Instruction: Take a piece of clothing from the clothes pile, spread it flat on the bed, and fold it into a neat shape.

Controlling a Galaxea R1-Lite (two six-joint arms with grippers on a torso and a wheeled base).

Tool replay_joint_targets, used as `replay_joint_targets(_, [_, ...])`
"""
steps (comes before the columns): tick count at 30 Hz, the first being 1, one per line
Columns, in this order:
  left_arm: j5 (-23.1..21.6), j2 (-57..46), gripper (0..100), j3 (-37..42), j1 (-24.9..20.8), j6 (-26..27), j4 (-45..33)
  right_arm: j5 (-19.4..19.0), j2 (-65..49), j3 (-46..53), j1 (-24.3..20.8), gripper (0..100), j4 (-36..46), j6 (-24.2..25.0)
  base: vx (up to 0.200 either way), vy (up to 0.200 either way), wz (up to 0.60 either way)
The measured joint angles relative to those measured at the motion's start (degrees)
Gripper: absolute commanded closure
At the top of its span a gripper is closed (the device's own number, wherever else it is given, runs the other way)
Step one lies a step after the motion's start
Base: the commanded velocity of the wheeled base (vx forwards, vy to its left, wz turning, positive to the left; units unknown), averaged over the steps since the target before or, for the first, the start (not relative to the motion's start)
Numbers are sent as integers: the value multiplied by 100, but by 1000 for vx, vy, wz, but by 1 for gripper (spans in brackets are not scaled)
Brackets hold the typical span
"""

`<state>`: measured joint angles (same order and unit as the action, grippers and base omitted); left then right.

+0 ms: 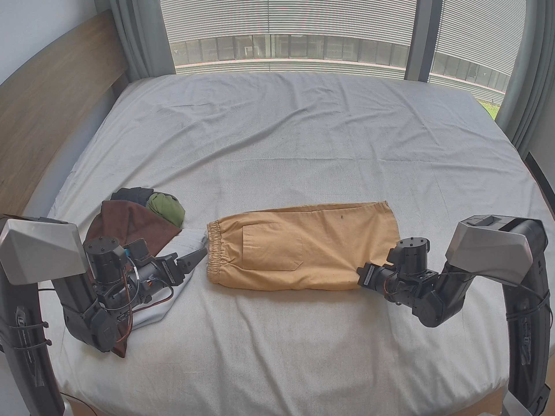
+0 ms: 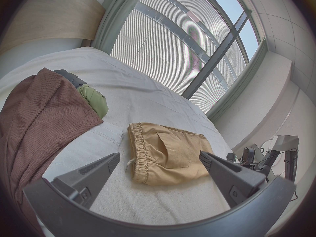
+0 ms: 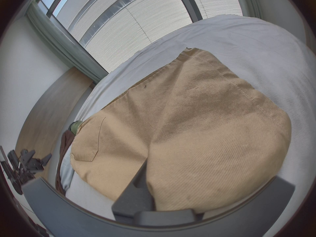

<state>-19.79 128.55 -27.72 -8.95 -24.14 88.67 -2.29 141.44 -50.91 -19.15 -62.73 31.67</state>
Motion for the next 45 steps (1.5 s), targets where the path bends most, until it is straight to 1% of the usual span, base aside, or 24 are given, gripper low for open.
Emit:
replay_joint_targets(8, [0,30,0,11,0,-2,-5,90,-496,863,35,100,38,-474,0,0,0])
replay_joint_targets(15, [-5,50,0,24,-6,-2,-7,167,-891,1798,30,100,55,-773,0,0,0])
replay_joint_targets(20, [-5,96,0,24,-22,11,-5,291,-1005,2263,48,100,-7,-861,0,0,0])
replay_joint_targets(26, [-9,149,0,24,-33,11,-2,300,-990,2374,85,100,-41,-874,0,0,0])
replay_joint_targets(27, [-9,155,0,28,-39,11,0,300,-979,2382,80,0,-66,-872,0,0,0])
replay_joint_targets(31, [-9,194,0,49,-69,13,0,272,-948,2520,50,0,-84,-877,0,0,0])
replay_joint_targets(35, [-9,243,0,57,-160,0,-2,161,-952,2767,-57,0,-74,-881,0,0,0])
replay_joint_targets(41, [-6,369,0,66,-408,-161,0,-143,-974,3231,-499,0,-106,-874,0,0,0])
replay_joint_targets(45, [-2,538,0,55,-572,-196,0,-354,-1035,3446,-824,0,-363,-858,0,0,0])
